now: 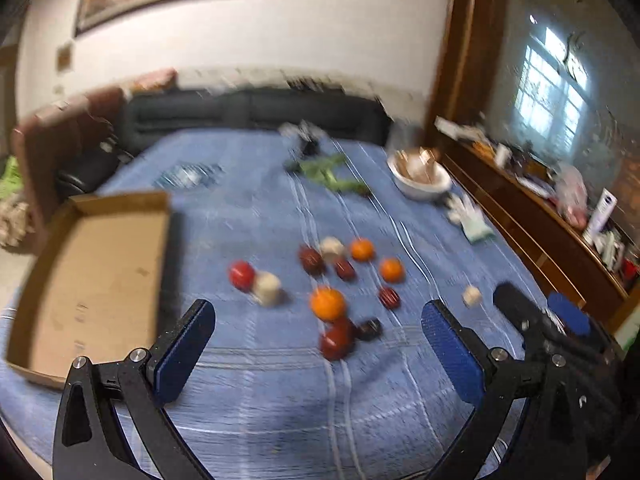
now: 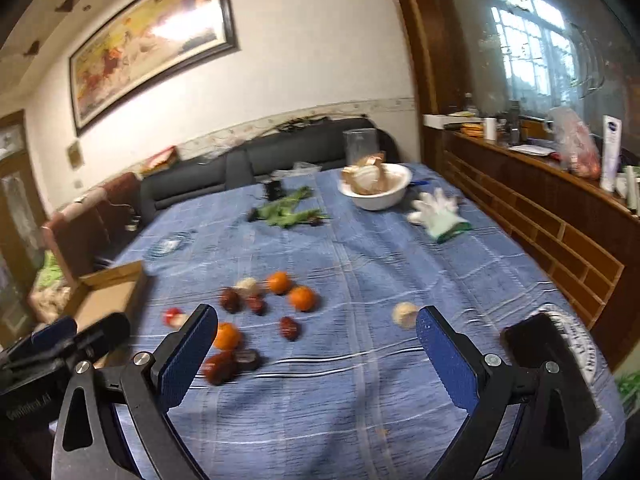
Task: Organize fruits
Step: 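Move both tools toward the cluster of fruits beside the cardboard tray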
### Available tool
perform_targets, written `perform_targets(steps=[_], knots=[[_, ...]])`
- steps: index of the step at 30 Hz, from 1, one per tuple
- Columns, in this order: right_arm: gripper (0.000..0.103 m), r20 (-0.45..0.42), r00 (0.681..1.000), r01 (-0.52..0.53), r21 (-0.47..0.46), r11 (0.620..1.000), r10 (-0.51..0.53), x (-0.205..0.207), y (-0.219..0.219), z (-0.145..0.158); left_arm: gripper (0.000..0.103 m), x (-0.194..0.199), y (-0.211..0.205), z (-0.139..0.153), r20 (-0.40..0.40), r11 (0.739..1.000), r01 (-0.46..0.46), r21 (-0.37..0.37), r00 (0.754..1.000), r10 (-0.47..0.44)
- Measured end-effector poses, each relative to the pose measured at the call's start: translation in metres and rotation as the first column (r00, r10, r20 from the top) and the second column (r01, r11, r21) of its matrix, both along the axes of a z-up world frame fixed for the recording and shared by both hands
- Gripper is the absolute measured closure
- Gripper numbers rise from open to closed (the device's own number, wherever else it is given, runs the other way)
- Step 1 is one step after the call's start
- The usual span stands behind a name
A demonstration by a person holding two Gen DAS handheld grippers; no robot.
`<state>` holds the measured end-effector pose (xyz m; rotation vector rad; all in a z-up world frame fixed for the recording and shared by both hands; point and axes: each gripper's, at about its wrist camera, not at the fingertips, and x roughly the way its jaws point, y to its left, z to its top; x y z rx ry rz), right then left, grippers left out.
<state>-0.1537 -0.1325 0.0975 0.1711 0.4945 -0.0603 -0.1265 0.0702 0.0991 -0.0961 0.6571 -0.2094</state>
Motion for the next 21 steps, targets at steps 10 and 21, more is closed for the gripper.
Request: perform_targets(steps=[10,21], knots=[[0.002,-0.038,0.999,-0.014,0.003,1.000,0.014,0.022,-0.003,-0.014,0.000,0.032,0.035,-0.049,-0.152,0.995,-0.095,0.043,0.983,0.100],[0.001,-0.061,0.998,0.014,0.013,1.000,-0.013,0.036,-0.013,-0.018,0.000,0.028,0.079,-0.042,-0.083,0.959,-0.255,0.124,0.960,0.266]])
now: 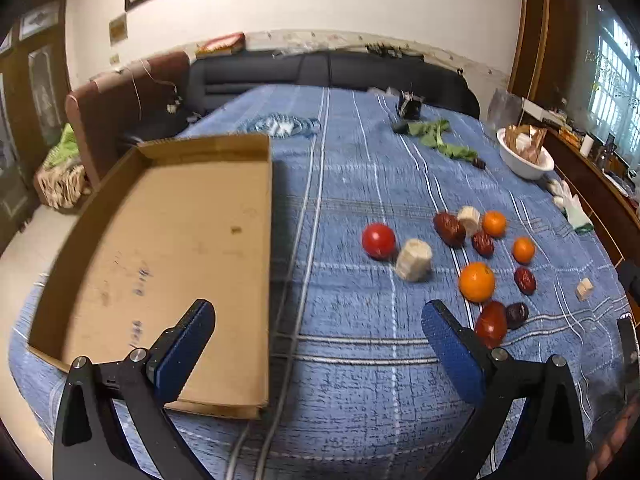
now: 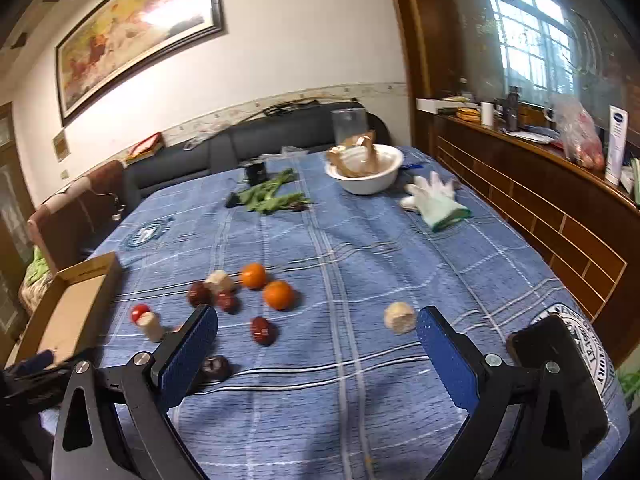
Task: Organize fruits
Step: 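Move both tools toward the cluster of fruits beside the cardboard tray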
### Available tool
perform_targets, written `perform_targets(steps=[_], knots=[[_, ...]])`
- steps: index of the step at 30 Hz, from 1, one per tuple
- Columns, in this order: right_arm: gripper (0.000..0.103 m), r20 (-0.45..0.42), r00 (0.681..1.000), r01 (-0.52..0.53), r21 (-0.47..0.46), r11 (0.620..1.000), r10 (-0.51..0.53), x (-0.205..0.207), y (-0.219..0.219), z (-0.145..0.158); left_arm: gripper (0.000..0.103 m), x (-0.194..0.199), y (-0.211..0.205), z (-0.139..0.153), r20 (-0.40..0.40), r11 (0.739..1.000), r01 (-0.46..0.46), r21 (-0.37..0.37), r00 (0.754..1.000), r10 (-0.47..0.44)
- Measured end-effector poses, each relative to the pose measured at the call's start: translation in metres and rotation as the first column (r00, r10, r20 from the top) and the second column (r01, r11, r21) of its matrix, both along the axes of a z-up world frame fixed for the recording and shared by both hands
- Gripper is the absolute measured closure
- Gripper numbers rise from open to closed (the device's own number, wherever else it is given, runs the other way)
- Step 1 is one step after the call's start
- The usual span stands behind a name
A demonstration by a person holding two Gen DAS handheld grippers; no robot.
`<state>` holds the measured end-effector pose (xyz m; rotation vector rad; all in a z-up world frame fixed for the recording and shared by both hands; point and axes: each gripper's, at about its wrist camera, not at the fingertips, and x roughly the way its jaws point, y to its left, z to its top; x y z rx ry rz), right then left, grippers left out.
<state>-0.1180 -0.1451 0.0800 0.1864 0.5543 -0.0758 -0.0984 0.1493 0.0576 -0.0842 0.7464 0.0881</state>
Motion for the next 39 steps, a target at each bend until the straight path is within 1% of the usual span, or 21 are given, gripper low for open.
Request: perform_targets(steps=[2,4,6,9,14,16,20,22,24,26,28,30,33,34,37,38,39], knots=[[0.001,-0.007,1.000,0.019,0.010,1.000,-0.019,0.002,-0.008,-0.002,0.000,-0.005,-0.005,0.011,0.055,1.000,-0.003,0.028,0.998,0.002],[0.001,-0.019,0.999,0.033,0.023,0.999,-0.033,0.005,-0.015,-0.004,0.000,-0.006,-0.013,0.022,0.112,0.998,0.009,0.060,0.994,-0.016],[0.001,-0.036,0.999,0.031,0.042,0.999,-0.030,0.009,-0.021,-0.006,0.000,-0.005,-0.019,0.027,0.125,0.997,0.037,0.071,0.991,-0.045],[0.001,-0.056,0.998,0.015,0.058,0.998,-0.011,0.017,-0.025,-0.008,0.000,0.003,-0.026,0.028,0.103,0.995,0.085,0.048,0.991,-0.090],[0.001,-0.077,0.996,-0.047,0.085,0.995,0.054,0.037,-0.023,-0.005,0.000,0.015,-0.034,0.015,0.055,0.990,0.141,0.012,0.988,-0.141],[0.001,-0.078,0.994,-0.074,0.097,0.993,0.081,0.047,-0.020,-0.001,0.000,0.019,-0.037,0.012,0.038,0.989,0.148,0.006,0.988,-0.148],[0.002,-0.069,0.991,-0.109,0.113,0.988,0.117,0.058,-0.013,0.002,0.001,0.019,-0.039,0.013,0.050,0.989,0.145,0.007,0.988,-0.145],[0.003,-0.059,0.990,-0.122,0.093,0.988,0.128,0.059,-0.007,0.003,0.003,0.019,-0.039,0.013,0.053,0.990,0.144,0.006,0.988,-0.144],[0.010,-0.054,0.988,-0.137,0.086,0.987,0.142,0.059,-0.003,0.001,0.005,0.020,-0.040,0.013,0.048,0.989,0.146,0.004,0.988,-0.146],[0.013,-0.062,0.986,-0.151,0.090,0.984,0.157,0.059,0.001,-0.003,0.006,0.020,-0.042,0.011,0.036,0.987,0.159,-0.006,0.987,-0.159],[0.013,-0.076,0.983,-0.160,0.098,0.982,0.167,0.058,0.004,-0.008,0.006,0.019,-0.046,0.009,0.027,0.983,0.181,-0.023,0.983,-0.181],[0.013,-0.085,0.983,-0.155,0.096,0.983,0.163,0.058,0.005,-0.010,0.006,0.019,-0.050,0.005,0.013,0.976,0.213,-0.050,0.977,-0.213],[0.013,-0.087,0.982,-0.159,0.100,0.982,0.168,0.055,0.007,-0.010,0.006,0.017,-0.054,-0.001,-0.003,0.945,0.289,-0.151,0.956,-0.293],[0.013,-0.084,0.982,-0.161,0.101,0.982,0.169,0.054,0.008,-0.009,0.006,0.015,-0.058,-0.003,0.003,0.928,0.320,-0.190,0.946,-0.325],[0.013,-0.082,0.982,-0.163,0.095,0.982,0.171,0.051,0.011,-0.008,0.006,0.013,-0.067,-0.005,0.012,0.905,0.371,-0.207,0.926,-0.377],[0.013,-0.083,0.982,-0.164,0.094,0.982,0.172,0.050,0.012,-0.008,0.006,0.014,-0.067,-0.007,-0.001,0.912,0.359,-0.199,0.930,-0.366],[0.013,-0.084,0.981,-0.165,0.092,0.982,0.173,0.050,0.012,-0.008,0.006,0.016,-0.065,-0.009,-0.022,0.926,0.330,-0.185,0.940,-0.339]])
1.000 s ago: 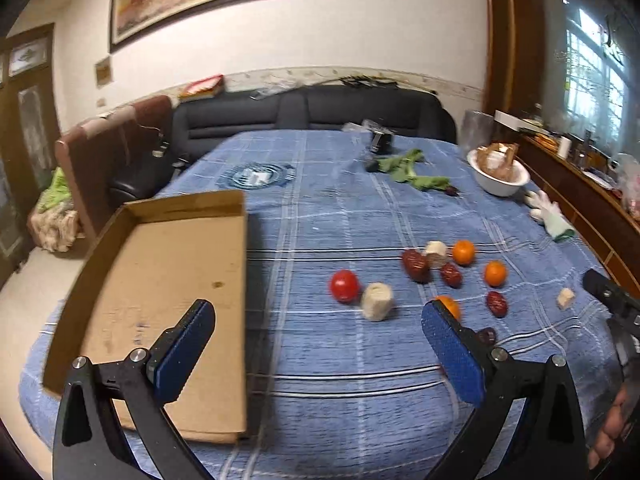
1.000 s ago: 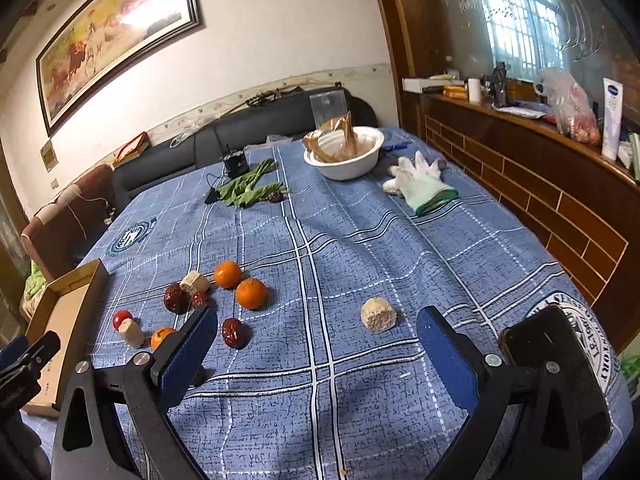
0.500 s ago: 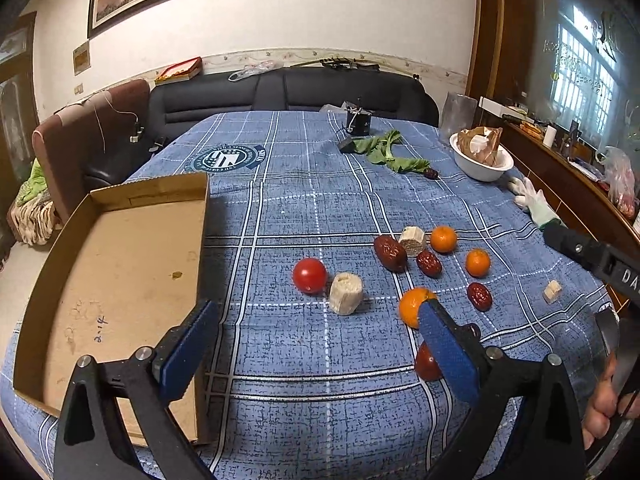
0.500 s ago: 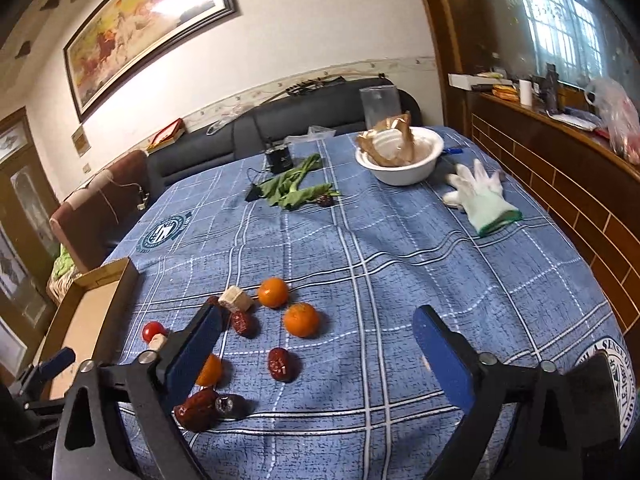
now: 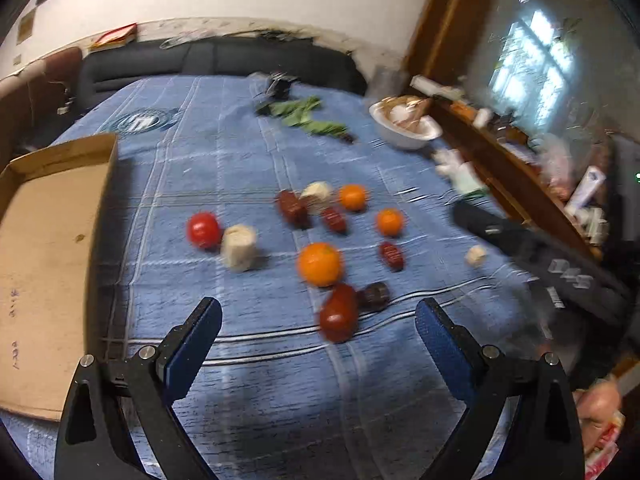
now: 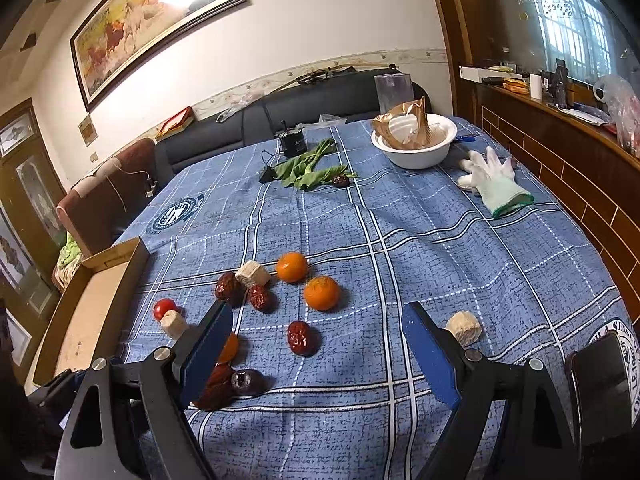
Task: Organize fruits
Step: 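Move both tools toward the cluster of fruits beside the cardboard tray, then grasp an orange with the right tool while the left tool grasps a white yam chunk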
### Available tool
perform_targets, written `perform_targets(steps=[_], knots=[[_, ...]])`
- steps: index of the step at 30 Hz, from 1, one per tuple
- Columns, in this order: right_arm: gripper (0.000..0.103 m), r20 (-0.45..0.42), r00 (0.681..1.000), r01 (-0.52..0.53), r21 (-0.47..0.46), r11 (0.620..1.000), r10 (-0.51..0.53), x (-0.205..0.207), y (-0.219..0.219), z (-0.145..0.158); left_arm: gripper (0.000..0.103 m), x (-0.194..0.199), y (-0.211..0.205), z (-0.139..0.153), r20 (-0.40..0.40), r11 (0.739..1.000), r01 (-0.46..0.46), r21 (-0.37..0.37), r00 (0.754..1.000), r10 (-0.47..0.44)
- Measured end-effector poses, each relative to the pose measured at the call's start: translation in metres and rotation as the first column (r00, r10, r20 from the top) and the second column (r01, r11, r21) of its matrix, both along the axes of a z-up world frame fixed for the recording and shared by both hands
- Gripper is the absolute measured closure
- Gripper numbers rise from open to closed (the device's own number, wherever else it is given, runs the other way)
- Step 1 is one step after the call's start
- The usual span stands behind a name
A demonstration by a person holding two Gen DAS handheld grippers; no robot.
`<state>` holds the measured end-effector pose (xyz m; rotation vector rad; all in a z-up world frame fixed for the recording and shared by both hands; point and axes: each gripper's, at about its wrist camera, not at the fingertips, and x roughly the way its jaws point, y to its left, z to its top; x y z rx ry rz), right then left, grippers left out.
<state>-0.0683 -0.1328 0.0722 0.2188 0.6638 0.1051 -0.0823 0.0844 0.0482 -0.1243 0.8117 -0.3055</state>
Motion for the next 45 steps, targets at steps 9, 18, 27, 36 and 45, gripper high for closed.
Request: perform_targets(steps=[9,18,27,36,45], knots=[[0.013,-0.014,1.000,0.020,0.008,1.000,-0.020,0.005,-0.006,-0.003,0.006,0.006,0.050,-0.017,-0.060,0.968,-0.211,0.139,0.973,0.221],[0.013,-0.079,0.997,-0.024,0.021,0.999,0.026,0.034,-0.012,-0.016,0.006,0.017,0.024,0.002,0.007,0.984,-0.122,0.127,0.992,0.122],[0.033,-0.111,0.992,-0.061,0.034,0.998,0.064,0.067,-0.012,-0.028,0.057,0.056,0.018,-0.012,-0.073,0.996,-0.067,0.054,0.995,0.071],[0.033,-0.102,0.992,-0.074,0.002,0.997,0.074,0.075,-0.009,-0.036,0.057,0.066,0.017,-0.023,-0.083,0.996,-0.073,0.043,0.994,0.077],[0.034,-0.157,0.978,-0.150,-0.065,0.987,0.138,0.090,0.013,-0.043,0.057,0.074,0.010,-0.031,-0.115,0.998,-0.047,0.051,0.992,0.053]])
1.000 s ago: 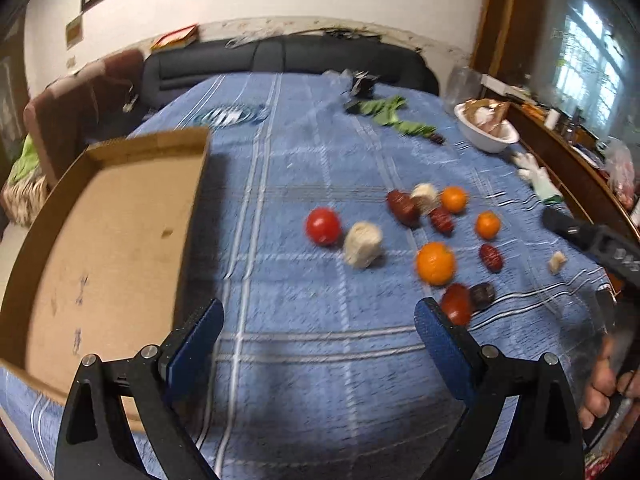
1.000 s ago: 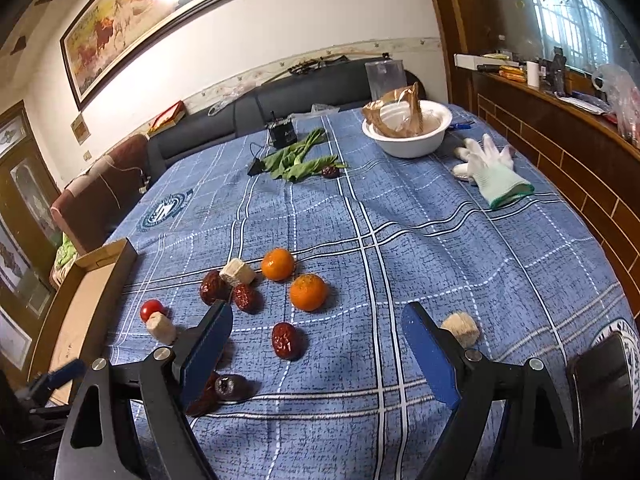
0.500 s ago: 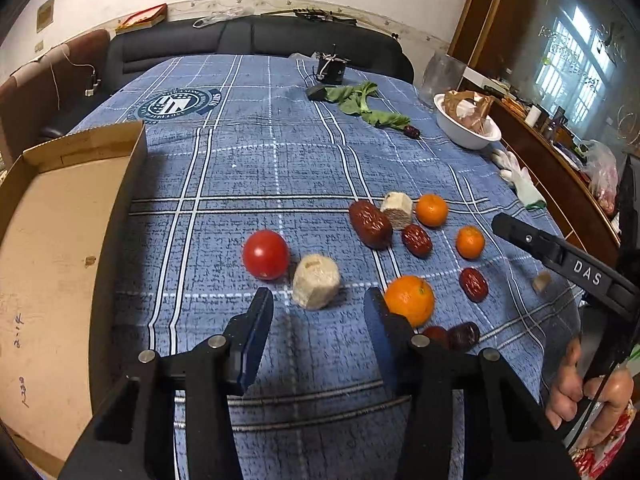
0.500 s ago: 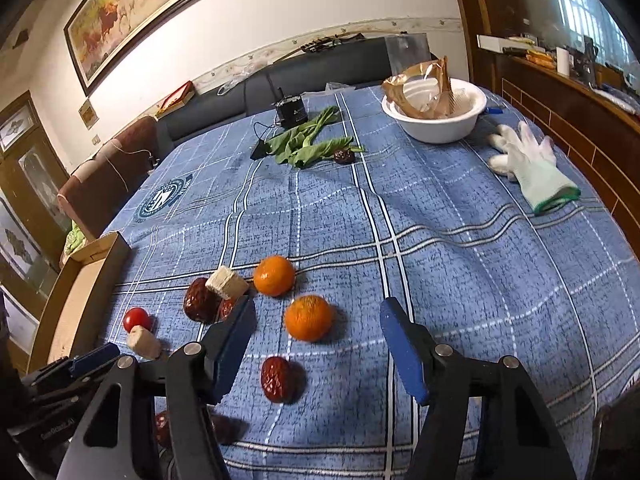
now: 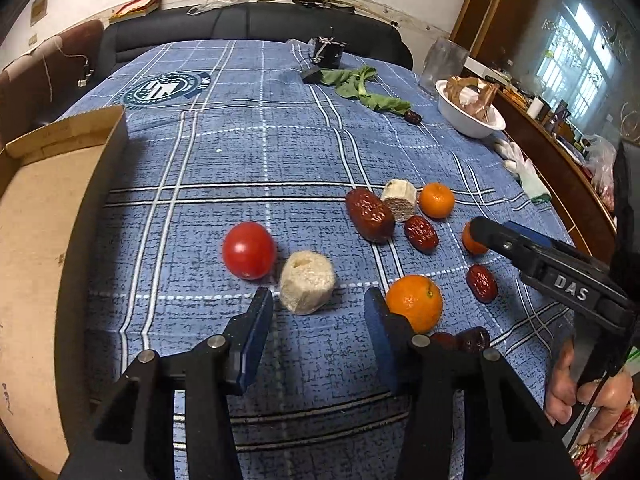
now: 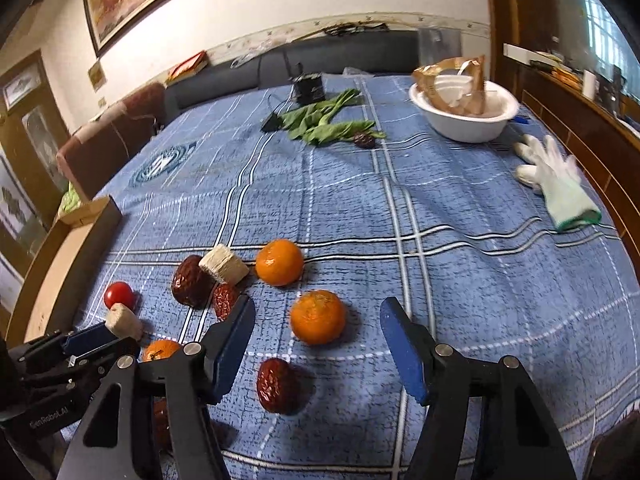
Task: Organize fruits
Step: 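Grasp an orange with the right tool while the left tool grasps a white yam chunk, then carry both into the cardboard tray and open both tools to release them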
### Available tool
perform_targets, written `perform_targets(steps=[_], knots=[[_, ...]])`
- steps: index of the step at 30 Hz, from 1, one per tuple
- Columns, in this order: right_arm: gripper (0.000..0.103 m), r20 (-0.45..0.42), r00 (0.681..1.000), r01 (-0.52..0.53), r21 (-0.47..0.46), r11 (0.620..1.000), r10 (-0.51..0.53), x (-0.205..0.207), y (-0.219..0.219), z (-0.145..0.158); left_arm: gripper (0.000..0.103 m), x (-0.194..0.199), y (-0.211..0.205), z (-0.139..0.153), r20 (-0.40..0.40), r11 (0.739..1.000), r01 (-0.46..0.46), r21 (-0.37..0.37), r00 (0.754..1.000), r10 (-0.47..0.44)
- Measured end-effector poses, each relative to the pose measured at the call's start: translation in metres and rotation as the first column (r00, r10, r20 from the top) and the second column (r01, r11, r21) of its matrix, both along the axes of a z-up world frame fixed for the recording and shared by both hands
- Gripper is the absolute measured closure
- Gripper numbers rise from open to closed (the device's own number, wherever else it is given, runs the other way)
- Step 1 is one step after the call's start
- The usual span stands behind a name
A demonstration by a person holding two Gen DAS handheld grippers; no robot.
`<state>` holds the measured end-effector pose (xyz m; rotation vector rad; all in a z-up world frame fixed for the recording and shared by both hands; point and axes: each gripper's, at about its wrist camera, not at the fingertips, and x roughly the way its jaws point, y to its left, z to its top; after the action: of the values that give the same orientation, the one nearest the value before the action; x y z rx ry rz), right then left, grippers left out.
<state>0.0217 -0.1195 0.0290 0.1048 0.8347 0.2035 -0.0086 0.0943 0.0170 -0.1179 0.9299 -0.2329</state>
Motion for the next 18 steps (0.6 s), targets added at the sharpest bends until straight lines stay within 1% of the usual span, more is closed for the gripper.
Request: perform_targets(steps=[1,3,7,9,11,12,15,18], knots=[[0.035,-0.004,1.000,-0.003,0.001,1.000,0.003,0.002,0.001,-0.002,0.057,0.001,-0.002,0.000,0.000,1.000,0.006,0.003,1.000,-0.006],[0.043,-0.019,1.000,-0.013,0.009,1.000,0.013,0.006,0.003,-0.006,0.058,0.002,-0.006,0.000,0.011,1.000,0.006,0.022,1.000,-0.007],[0.053,-0.052,0.999,-0.012,0.030,0.999,0.014,0.012,0.003,-0.014,0.058,0.010,-0.007,-0.003,0.011,0.999,-0.006,0.036,1.000,0.005],[0.063,-0.055,0.998,-0.008,0.033,0.999,0.009,0.012,0.001,-0.016,0.058,0.012,-0.009,-0.003,0.014,0.999,-0.007,0.046,1.000,0.006],[0.070,-0.055,0.998,-0.002,0.032,1.000,0.004,0.012,0.000,-0.016,0.078,0.012,-0.011,-0.003,0.025,0.997,-0.012,0.077,1.000,0.010],[0.070,-0.056,0.998,-0.002,0.033,0.999,0.004,0.012,0.000,-0.016,0.077,0.012,-0.012,-0.003,0.031,0.996,-0.009,0.086,1.000,0.007],[0.071,-0.058,0.998,-0.007,0.024,1.000,0.008,0.008,0.001,-0.014,0.077,0.007,-0.008,-0.001,0.033,0.998,-0.006,0.062,0.999,0.004],[0.071,-0.041,0.999,-0.012,0.006,1.000,0.013,0.001,0.004,-0.009,0.077,-0.003,-0.003,0.007,0.057,0.999,-0.013,0.045,0.998,0.010]])
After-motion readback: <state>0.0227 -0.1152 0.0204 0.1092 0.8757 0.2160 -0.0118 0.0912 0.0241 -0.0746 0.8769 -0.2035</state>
